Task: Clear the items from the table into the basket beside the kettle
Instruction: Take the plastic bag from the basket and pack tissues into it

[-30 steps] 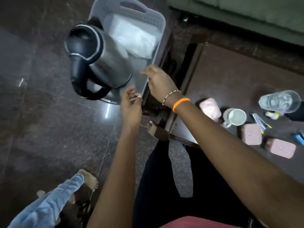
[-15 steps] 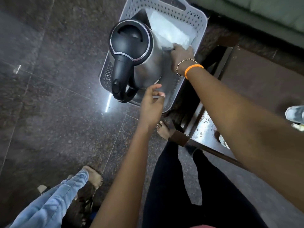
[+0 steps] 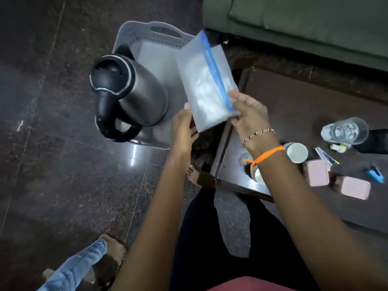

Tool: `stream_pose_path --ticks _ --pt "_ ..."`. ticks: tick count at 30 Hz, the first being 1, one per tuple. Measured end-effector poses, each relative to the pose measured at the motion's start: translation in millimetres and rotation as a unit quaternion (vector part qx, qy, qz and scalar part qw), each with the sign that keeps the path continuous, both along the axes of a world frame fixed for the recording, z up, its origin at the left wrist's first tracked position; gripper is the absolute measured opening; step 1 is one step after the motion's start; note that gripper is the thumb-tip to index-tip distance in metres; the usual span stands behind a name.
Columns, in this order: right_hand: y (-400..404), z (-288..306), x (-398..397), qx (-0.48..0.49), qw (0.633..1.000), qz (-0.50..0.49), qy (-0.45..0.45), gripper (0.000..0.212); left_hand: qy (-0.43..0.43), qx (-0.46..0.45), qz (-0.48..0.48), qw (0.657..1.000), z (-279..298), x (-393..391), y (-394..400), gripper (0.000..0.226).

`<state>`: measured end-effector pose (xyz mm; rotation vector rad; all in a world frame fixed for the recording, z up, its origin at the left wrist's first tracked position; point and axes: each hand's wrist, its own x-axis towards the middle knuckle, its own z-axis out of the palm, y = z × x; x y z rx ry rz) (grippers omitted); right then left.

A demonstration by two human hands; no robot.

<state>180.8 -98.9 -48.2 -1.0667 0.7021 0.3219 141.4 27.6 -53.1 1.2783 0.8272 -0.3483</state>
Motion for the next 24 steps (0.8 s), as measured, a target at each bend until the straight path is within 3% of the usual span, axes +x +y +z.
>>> stream_pose_path --ticks 3,5,11,15,18,21,24 --pt "-44 5 -39 -0.089 0.994 0.051 -0.038 0.029 -0.042 0.173 0.003 0.984 13 -14 -41 0.055" --pt "-77 9 -62 -0.143 0.984 0.088 -0.059 0.027 -0.067 0.237 -0.041 0.968 18 -26 -73 0.044" --pt "-174 10 -106 -0.18 0.968 0.155 -0.079 0.035 0.008 0.195 -0.176 0.965 15 -65 -164 0.018" --pt "-230 7 -123 -0.185 0.964 0.171 -0.083 0.042 0.048 0.138 -0.148 0.978 11 -82 -211 0.02" --pt "-259 8 -130 -0.181 0.963 0.183 -0.083 0.039 0.061 0.144 -0.151 0.976 11 -86 -241 0.037" --pt "-278 7 -135 -0.192 0.959 0.189 -0.084 0.037 0.052 0.178 -0.15 0.971 14 -84 -262 0.025" --pt "-289 7 -136 -0.215 0.952 0.208 -0.065 0.034 0.033 0.154 -0.15 0.976 19 -82 -272 0.012"
